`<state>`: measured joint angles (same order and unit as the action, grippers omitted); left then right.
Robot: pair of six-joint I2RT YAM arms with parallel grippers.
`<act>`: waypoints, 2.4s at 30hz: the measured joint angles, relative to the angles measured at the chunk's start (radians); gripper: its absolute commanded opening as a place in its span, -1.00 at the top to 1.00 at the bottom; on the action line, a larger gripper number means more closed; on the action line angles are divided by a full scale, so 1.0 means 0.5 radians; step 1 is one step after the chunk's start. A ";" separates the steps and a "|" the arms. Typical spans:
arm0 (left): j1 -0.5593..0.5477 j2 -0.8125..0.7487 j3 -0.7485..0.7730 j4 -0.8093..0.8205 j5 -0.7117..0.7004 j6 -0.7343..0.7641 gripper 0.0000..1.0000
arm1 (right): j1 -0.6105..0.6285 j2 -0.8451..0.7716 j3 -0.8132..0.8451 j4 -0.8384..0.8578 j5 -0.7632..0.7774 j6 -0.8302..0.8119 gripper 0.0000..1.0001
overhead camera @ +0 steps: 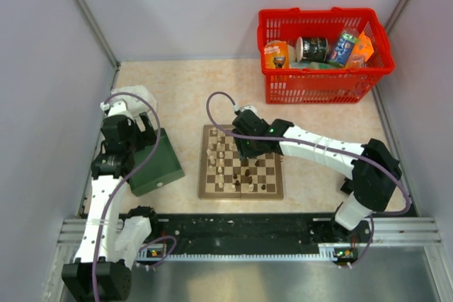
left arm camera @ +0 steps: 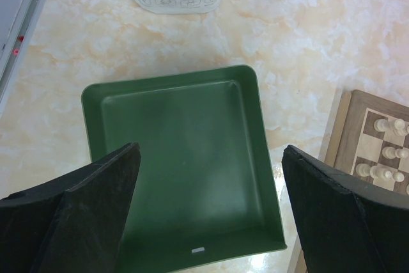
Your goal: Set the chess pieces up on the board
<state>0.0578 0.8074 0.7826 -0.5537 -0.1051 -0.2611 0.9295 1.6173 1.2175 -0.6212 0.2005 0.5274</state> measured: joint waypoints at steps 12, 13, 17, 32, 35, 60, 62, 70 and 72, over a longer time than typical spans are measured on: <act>0.000 0.000 0.000 0.000 0.000 0.000 -0.96 | 0.000 -0.105 -0.039 0.013 0.079 0.055 -0.01; 0.000 0.000 0.000 0.000 0.000 0.000 -0.96 | 0.000 -0.117 -0.041 0.010 0.083 0.055 -0.01; 0.000 0.000 0.000 0.000 0.003 0.000 -0.96 | 0.000 -0.130 -0.041 0.026 0.066 0.053 0.00; 0.000 0.000 0.000 0.000 0.000 0.000 -0.96 | 0.000 0.060 -0.040 0.028 -0.079 0.049 0.14; 0.000 0.000 0.000 0.000 0.000 0.000 -0.96 | 0.000 0.071 -0.040 0.030 -0.095 0.047 0.16; 0.000 0.000 0.000 -0.001 0.000 0.000 -0.96 | 0.000 0.108 -0.037 0.028 -0.104 0.014 0.75; 0.000 0.000 -0.001 0.000 0.000 0.000 -0.96 | 0.000 0.073 -0.037 0.025 -0.103 0.014 0.75; 0.000 0.000 0.000 0.000 0.000 0.000 -0.96 | -0.007 -0.294 -0.034 -0.030 0.022 0.019 0.75; 0.000 0.000 0.000 0.000 0.001 0.000 -0.96 | -0.031 -0.387 -0.037 -0.054 0.054 0.035 0.75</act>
<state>0.0578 0.8074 0.7826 -0.5537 -0.1047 -0.2611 0.9138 1.4239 1.1988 -0.6483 0.2276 0.5449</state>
